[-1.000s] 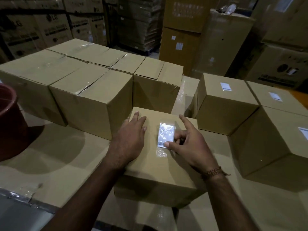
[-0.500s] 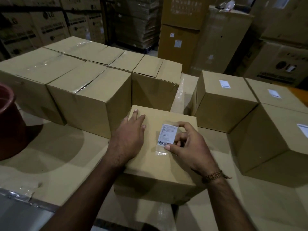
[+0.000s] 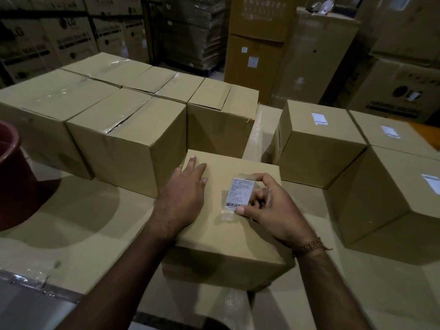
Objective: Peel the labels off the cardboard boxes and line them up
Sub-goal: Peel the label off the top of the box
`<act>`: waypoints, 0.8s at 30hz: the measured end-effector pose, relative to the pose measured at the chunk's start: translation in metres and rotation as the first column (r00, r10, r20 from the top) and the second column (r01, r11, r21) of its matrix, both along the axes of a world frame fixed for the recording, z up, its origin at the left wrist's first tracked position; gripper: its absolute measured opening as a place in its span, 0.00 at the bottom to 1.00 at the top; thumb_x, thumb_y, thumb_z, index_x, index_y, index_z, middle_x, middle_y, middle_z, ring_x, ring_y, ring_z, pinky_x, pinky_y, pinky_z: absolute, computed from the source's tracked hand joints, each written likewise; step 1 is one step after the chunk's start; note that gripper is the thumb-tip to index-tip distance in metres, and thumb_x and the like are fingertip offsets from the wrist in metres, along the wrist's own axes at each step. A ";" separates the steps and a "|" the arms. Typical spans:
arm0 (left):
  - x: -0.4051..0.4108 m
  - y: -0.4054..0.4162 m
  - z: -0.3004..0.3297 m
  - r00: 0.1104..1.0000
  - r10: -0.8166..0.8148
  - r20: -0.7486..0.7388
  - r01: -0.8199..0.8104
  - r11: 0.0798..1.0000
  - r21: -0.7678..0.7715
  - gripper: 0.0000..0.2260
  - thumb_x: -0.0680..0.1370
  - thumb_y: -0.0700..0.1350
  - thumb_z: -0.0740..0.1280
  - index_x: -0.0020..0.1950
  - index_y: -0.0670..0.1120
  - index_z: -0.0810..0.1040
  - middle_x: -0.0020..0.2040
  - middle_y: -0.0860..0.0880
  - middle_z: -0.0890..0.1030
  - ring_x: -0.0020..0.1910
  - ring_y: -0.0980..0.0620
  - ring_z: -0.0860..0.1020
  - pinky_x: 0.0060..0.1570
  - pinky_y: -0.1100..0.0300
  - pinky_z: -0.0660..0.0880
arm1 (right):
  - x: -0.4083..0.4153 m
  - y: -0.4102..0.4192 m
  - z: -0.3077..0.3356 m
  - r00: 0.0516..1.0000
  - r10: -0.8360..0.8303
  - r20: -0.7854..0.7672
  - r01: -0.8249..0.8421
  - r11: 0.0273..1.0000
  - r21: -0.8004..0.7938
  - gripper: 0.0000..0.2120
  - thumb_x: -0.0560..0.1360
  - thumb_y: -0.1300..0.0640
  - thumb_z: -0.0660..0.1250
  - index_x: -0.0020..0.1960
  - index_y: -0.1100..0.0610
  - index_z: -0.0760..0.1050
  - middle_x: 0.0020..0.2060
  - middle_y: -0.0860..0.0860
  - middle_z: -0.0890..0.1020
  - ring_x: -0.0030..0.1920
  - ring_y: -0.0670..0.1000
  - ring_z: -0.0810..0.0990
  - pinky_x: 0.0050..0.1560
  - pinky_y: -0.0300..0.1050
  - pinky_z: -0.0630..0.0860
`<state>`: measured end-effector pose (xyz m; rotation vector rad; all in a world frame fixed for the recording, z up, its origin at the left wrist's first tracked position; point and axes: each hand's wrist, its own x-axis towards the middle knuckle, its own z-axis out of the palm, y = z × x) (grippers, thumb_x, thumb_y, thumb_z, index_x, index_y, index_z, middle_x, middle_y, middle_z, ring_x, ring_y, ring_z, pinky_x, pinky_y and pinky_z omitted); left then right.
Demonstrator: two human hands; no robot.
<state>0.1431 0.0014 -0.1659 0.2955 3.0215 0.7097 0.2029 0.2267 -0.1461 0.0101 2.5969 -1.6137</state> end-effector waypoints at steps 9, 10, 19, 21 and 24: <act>0.001 0.001 0.002 1.000 0.006 0.010 -0.006 1.000 0.004 0.23 0.88 0.55 0.51 0.83 0.55 0.59 0.86 0.53 0.53 0.83 0.41 0.57 0.76 0.36 0.65 | 0.002 0.002 0.000 0.999 0.030 0.018 -0.028 0.994 -0.104 0.30 0.74 0.63 0.81 0.69 0.47 0.71 0.51 0.50 0.89 0.42 0.46 0.83 0.46 0.45 0.80; 0.001 0.001 0.002 1.000 0.004 0.011 -0.004 1.000 0.006 0.23 0.88 0.55 0.52 0.83 0.55 0.59 0.86 0.53 0.53 0.83 0.41 0.57 0.76 0.36 0.65 | 0.002 0.003 0.000 0.999 0.030 0.020 -0.028 0.993 -0.111 0.30 0.74 0.64 0.80 0.69 0.48 0.71 0.51 0.49 0.89 0.43 0.47 0.83 0.47 0.46 0.81; 0.000 0.000 0.000 1.000 -0.004 0.004 0.004 1.000 0.003 0.22 0.88 0.55 0.52 0.83 0.55 0.60 0.86 0.52 0.54 0.83 0.40 0.58 0.75 0.35 0.67 | 0.002 0.006 0.001 0.998 0.055 0.039 -0.048 0.986 -0.161 0.31 0.75 0.66 0.79 0.72 0.52 0.69 0.52 0.51 0.89 0.45 0.51 0.82 0.50 0.50 0.78; 0.000 0.000 0.000 1.000 -0.003 0.006 0.003 1.000 0.003 0.23 0.88 0.56 0.51 0.83 0.55 0.60 0.86 0.52 0.54 0.83 0.40 0.58 0.75 0.34 0.67 | 0.001 0.007 -0.001 0.997 0.063 0.033 -0.056 0.984 -0.172 0.32 0.74 0.65 0.80 0.72 0.52 0.69 0.53 0.52 0.89 0.48 0.61 0.82 0.55 0.60 0.79; 0.000 0.000 0.000 1.000 -0.003 0.007 0.003 1.000 0.010 0.22 0.88 0.56 0.52 0.83 0.55 0.60 0.86 0.52 0.54 0.83 0.40 0.58 0.75 0.34 0.66 | 0.002 0.009 0.000 0.997 0.067 0.042 -0.058 0.980 -0.188 0.33 0.74 0.65 0.79 0.73 0.52 0.68 0.55 0.52 0.89 0.58 0.69 0.82 0.64 0.69 0.79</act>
